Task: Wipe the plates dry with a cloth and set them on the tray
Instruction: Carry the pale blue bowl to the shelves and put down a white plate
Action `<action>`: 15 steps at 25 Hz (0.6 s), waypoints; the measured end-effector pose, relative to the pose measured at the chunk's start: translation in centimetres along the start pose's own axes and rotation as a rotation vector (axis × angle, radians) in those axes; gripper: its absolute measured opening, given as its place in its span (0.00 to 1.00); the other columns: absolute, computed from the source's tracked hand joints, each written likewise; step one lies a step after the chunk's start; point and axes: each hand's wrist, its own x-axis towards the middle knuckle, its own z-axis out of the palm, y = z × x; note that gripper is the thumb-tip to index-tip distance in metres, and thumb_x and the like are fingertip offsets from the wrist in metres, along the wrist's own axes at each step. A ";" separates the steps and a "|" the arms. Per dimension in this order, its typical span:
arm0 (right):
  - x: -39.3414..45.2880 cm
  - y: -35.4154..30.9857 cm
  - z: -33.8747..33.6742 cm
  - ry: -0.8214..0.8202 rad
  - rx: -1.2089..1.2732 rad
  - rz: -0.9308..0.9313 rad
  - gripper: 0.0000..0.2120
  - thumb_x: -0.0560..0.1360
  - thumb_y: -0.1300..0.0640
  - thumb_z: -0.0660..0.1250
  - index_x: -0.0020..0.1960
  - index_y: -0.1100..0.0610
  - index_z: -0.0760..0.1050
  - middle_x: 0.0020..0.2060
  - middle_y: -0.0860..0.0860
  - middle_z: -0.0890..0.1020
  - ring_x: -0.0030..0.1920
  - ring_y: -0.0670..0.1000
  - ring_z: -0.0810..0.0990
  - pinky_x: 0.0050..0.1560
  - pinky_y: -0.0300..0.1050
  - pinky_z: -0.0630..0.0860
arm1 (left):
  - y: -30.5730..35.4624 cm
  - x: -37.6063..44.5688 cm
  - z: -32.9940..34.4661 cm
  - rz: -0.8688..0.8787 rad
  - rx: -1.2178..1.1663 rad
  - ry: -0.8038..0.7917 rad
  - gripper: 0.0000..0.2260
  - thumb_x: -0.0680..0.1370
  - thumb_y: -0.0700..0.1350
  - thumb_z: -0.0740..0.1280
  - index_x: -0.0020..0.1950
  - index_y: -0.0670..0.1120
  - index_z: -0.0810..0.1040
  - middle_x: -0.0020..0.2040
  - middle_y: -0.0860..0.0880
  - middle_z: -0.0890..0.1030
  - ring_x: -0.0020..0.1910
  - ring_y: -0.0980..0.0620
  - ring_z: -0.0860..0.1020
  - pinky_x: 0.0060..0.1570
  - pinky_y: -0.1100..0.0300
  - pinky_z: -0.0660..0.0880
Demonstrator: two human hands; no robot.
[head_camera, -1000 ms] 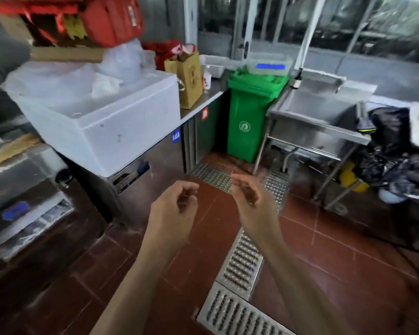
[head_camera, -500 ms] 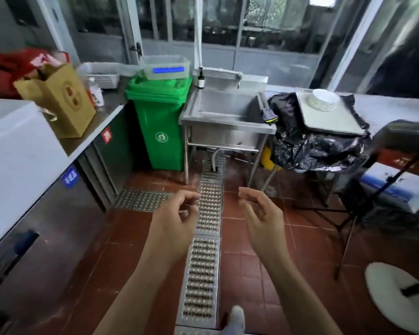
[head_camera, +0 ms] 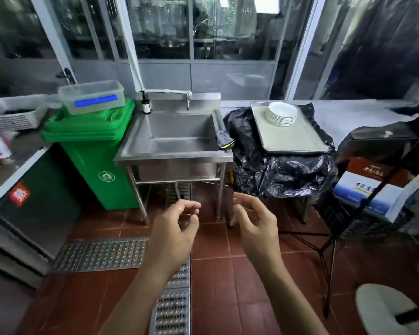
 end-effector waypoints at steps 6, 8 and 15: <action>12.1 4.2 -2.5 0.090 -0.044 0.003 0.13 0.79 0.63 0.69 0.55 0.46 0.83 0.48 0.43 0.87 0.53 0.43 0.84 0.59 0.49 0.80 | 0.0 12.5 7.6 0.041 -0.027 -0.060 0.10 0.78 0.38 0.69 0.53 0.53 0.82 0.49 0.58 0.82 0.45 0.63 0.80 0.43 0.75 0.73; 16.9 5.8 -2.7 0.119 -0.054 0.008 0.13 0.80 0.63 0.69 0.54 0.45 0.83 0.49 0.43 0.87 0.53 0.43 0.85 0.60 0.49 0.80 | -0.4 17.5 10.0 0.062 -0.049 -0.076 0.10 0.78 0.36 0.68 0.53 0.50 0.82 0.50 0.55 0.83 0.46 0.62 0.80 0.44 0.74 0.74; 35.7 9.3 -0.8 0.166 -0.114 0.051 0.11 0.80 0.62 0.69 0.57 0.49 0.83 0.48 0.45 0.87 0.53 0.43 0.85 0.61 0.50 0.80 | -2.0 37.2 16.1 0.078 -0.111 -0.158 0.11 0.79 0.38 0.68 0.53 0.54 0.81 0.51 0.56 0.83 0.47 0.60 0.82 0.48 0.65 0.79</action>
